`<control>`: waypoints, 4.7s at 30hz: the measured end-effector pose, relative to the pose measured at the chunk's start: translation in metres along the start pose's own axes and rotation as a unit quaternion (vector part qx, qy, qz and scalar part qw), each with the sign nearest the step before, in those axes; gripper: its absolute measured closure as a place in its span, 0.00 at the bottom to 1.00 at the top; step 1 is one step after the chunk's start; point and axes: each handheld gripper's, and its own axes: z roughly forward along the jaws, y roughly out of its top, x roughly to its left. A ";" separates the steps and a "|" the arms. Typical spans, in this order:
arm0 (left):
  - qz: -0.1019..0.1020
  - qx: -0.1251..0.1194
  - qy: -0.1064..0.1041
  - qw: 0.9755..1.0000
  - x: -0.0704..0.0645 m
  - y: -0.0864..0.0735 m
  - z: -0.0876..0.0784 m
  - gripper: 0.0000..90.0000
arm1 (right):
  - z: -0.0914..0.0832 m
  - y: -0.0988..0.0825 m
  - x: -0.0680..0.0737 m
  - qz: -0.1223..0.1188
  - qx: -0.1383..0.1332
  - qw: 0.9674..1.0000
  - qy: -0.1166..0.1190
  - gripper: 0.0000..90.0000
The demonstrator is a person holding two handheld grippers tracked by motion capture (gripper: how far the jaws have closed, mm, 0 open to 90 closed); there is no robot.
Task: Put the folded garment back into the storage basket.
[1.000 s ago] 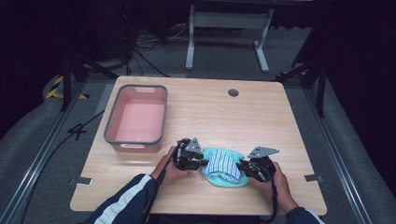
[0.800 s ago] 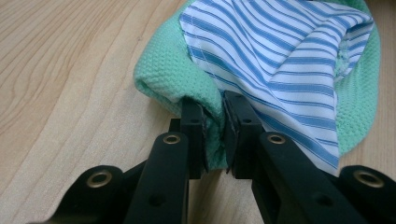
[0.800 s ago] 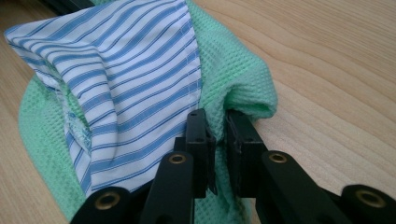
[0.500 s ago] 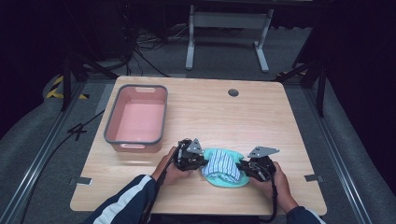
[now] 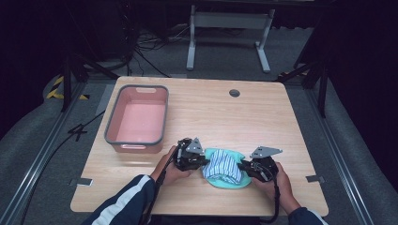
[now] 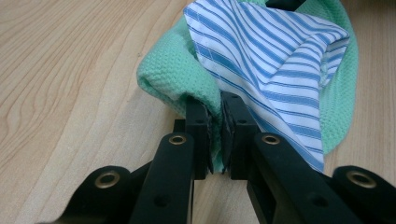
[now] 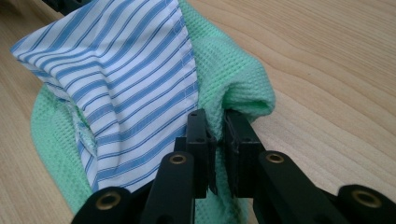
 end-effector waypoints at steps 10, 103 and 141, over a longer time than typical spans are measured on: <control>-0.003 -0.003 -0.006 1.000 0.000 0.003 -0.001 0.92 | -0.006 0.002 -0.003 0.004 -0.006 1.000 0.000 0.91; -0.023 -0.028 0.166 0.985 0.059 0.034 -0.167 0.93 | 0.003 0.190 0.042 -0.083 -0.076 0.993 0.033 0.92; -0.072 -0.031 0.246 0.966 0.088 -0.016 -0.245 0.93 | 0.060 0.269 0.102 -0.119 -0.076 0.988 0.059 0.92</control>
